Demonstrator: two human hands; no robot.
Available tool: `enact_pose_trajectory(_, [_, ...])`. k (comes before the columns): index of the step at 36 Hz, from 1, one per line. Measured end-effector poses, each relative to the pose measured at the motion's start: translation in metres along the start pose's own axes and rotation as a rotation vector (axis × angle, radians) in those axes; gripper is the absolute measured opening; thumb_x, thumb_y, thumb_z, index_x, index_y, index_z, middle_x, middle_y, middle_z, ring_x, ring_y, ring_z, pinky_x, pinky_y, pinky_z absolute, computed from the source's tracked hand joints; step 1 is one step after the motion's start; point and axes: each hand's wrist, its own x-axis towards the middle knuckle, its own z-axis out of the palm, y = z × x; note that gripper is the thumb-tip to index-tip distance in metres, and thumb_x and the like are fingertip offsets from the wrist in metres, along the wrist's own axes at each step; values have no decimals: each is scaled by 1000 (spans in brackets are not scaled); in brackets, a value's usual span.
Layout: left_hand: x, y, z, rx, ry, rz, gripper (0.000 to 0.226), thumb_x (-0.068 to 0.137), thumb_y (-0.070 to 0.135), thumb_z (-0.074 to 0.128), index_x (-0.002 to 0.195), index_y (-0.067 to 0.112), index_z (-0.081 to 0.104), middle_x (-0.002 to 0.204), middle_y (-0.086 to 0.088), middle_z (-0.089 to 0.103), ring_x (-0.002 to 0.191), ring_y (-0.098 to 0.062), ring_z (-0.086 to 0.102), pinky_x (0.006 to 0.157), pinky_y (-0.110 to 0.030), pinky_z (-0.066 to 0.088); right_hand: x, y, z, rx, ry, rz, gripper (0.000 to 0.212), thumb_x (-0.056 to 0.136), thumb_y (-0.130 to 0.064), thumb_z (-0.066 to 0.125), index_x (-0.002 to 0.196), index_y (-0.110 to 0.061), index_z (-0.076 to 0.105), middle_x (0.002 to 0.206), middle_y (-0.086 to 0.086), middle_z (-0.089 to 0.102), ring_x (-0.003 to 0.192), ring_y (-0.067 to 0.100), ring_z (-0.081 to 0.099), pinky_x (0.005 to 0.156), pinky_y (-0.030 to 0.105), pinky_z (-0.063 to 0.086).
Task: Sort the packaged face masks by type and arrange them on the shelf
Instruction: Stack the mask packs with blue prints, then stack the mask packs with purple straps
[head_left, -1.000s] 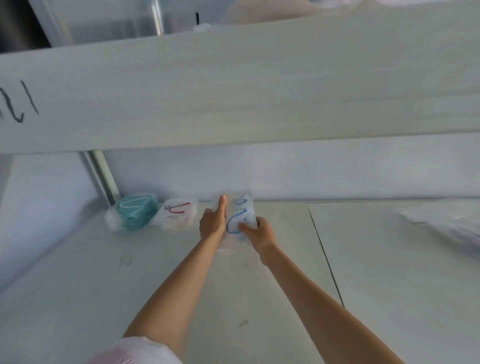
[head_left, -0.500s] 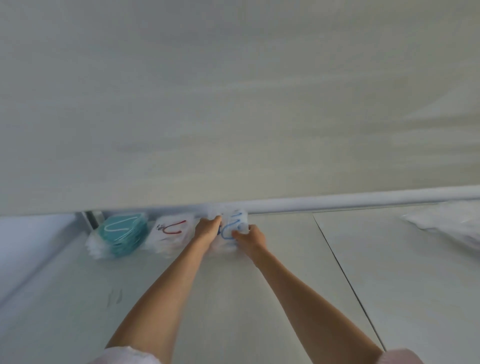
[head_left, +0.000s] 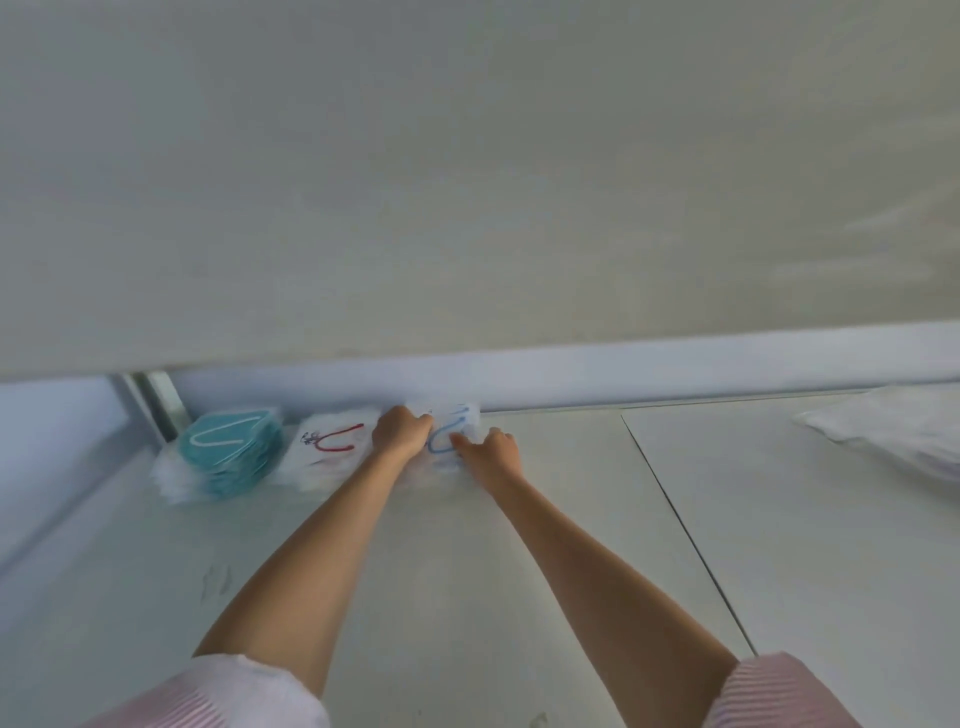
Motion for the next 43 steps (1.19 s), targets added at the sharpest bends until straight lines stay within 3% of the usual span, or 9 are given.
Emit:
enact_pose_trajectory(4, [-2, 3, -9, 2, 9, 36, 34, 92, 27, 48, 72, 2, 62, 93, -21, 67, 97, -35, 63, 75, -31, 42, -3, -2, -6, 43, 16, -14, 69, 92, -50, 51, 136, 3, 41, 136, 18, 42, 126, 32, 44, 103, 34, 36])
enact_pose_trajectory(9, [-6, 11, -20, 51, 45, 119, 31, 93, 32, 45, 88, 4, 56, 105, -21, 65, 96, -36, 60, 72, -32, 40, -9, -4, -24, 13, 62, -65, 65, 95, -50, 44, 137, 0, 42, 138, 20, 42, 128, 34, 43, 104, 35, 34])
enact_pose_trajectory(14, [-21, 25, -26, 166, 100, 256, 39, 92, 34, 48, 120, 11, 61, 127, -13, 60, 115, -32, 55, 89, -34, 42, -20, 5, -64, -290, 135, -205, 52, 97, -44, 42, 132, -6, 49, 135, 15, 44, 127, 33, 40, 103, 39, 37])
enact_pose_trajectory(18, [-49, 45, -16, 259, 21, 404, 28, 87, 39, 45, 94, 18, 63, 108, -8, 66, 105, -32, 58, 81, -32, 43, -32, 21, -110, -562, 132, -268, 49, 97, -41, 41, 132, -8, 49, 134, 13, 42, 124, 31, 41, 100, 39, 37])
enact_pose_trajectory(22, [-84, 66, 0, 341, -61, 474, 42, 93, 38, 48, 131, 22, 57, 137, 0, 57, 122, -26, 53, 98, -32, 42, -48, 43, -153, -697, 108, -266, 52, 98, -44, 39, 136, -9, 47, 139, 13, 41, 128, 31, 40, 103, 39, 35])
enact_pose_trajectory(33, [-182, 122, 67, 400, -89, 600, 42, 95, 42, 47, 133, 25, 57, 138, -1, 57, 123, -24, 54, 98, -31, 41, -98, 122, -249, -797, 26, -234, 55, 97, -48, 38, 139, -13, 45, 142, 9, 45, 131, 27, 40, 103, 38, 33])
enact_pose_trajectory(43, [-268, 196, 135, 367, -91, 596, 45, 96, 49, 44, 133, 27, 58, 140, 3, 55, 128, -22, 50, 99, -30, 38, -131, 191, -360, -832, 42, -241, 54, 98, -47, 39, 139, -12, 45, 142, 11, 45, 131, 29, 39, 105, 38, 32])
